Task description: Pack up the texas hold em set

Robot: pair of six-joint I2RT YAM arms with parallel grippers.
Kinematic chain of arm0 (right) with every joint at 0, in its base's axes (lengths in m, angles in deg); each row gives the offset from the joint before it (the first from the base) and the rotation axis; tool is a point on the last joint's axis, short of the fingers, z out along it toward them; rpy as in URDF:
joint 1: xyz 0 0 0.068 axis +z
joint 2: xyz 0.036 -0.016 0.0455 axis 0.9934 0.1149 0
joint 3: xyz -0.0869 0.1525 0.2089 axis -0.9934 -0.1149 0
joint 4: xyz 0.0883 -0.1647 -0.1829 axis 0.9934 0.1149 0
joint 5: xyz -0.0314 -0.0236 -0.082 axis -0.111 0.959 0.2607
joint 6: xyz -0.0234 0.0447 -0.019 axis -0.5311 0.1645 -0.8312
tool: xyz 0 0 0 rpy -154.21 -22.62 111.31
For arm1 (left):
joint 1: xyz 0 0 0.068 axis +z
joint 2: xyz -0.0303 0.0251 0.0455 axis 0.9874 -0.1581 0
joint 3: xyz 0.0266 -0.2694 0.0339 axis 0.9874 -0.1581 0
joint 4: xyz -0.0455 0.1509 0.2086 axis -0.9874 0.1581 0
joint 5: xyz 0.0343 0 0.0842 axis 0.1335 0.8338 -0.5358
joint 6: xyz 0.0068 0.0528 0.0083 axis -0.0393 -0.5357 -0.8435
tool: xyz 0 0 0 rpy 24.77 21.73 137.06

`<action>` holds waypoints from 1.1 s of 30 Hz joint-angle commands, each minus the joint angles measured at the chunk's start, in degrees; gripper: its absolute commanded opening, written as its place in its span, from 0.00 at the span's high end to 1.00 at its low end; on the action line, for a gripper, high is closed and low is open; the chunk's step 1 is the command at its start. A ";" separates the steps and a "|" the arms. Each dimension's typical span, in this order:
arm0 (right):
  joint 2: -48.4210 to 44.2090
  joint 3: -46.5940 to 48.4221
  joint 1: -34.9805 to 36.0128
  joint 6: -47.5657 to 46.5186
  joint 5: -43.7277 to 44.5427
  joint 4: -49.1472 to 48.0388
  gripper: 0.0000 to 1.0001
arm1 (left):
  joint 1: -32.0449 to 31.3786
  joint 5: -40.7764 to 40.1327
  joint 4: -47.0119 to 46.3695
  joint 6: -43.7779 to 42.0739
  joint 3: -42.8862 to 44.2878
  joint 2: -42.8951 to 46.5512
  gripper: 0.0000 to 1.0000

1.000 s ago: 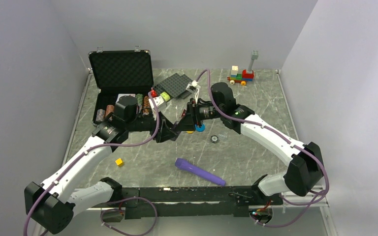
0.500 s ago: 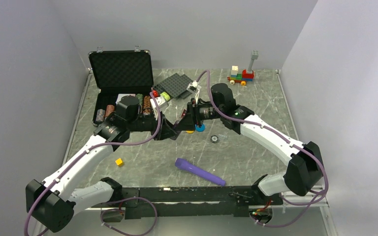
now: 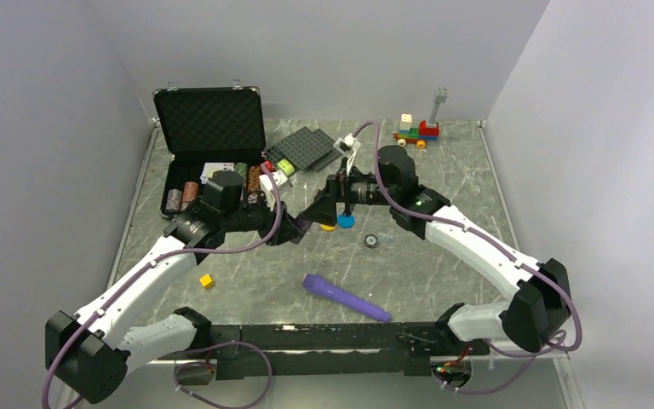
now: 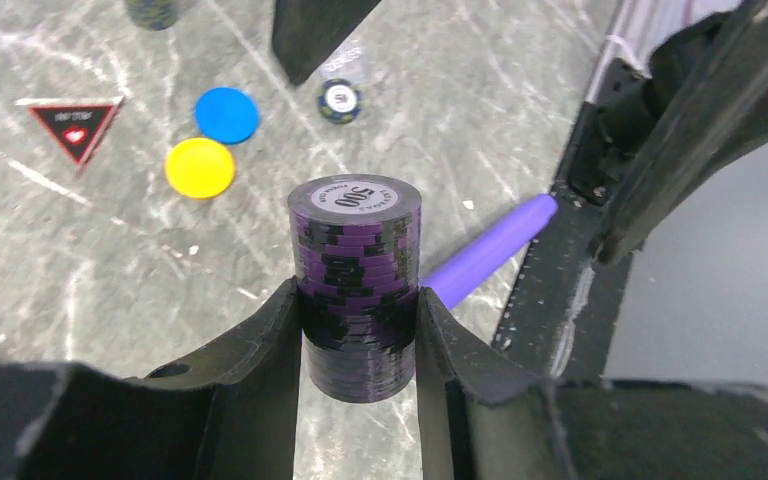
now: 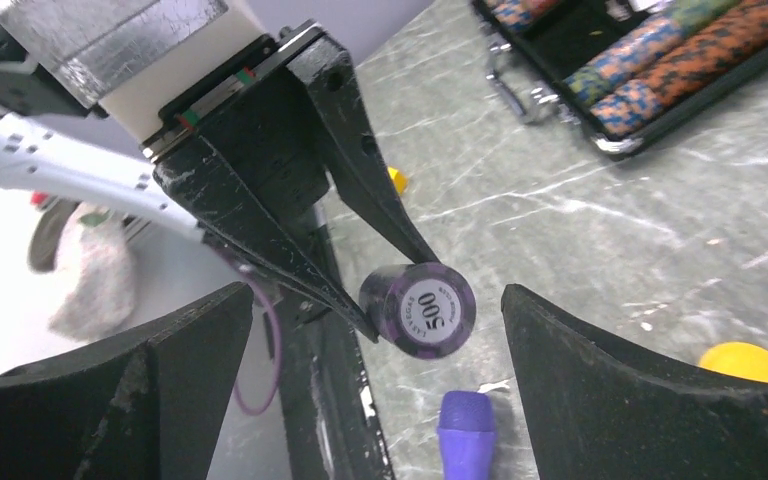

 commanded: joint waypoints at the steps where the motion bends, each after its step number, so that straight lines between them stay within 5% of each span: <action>1: -3.97 -0.29 -0.31 -1.14 11.55 -1.87 0.00 | 0.85 -9.03 -0.71 -4.30 2.16 1.72 1.00; 6: -7.27 -0.58 -0.20 1.28 27.58 -6.52 0.00 | 12.46 -10.92 -1.67 -3.51 3.36 -1.62 1.00; 14: -8.50 -4.69 0.31 2.64 30.79 -19.01 0.01 | 27.79 -20.63 2.31 -8.41 13.50 -14.05 1.00; 18: -9.71 -7.70 0.32 0.82 30.88 -18.94 0.01 | 32.87 -27.48 0.95 -14.87 17.84 -18.91 1.00; 33: -15.69 -12.05 0.21 -5.36 34.24 -17.56 0.00 | 41.72 -30.52 8.27 -21.31 37.83 -42.17 1.00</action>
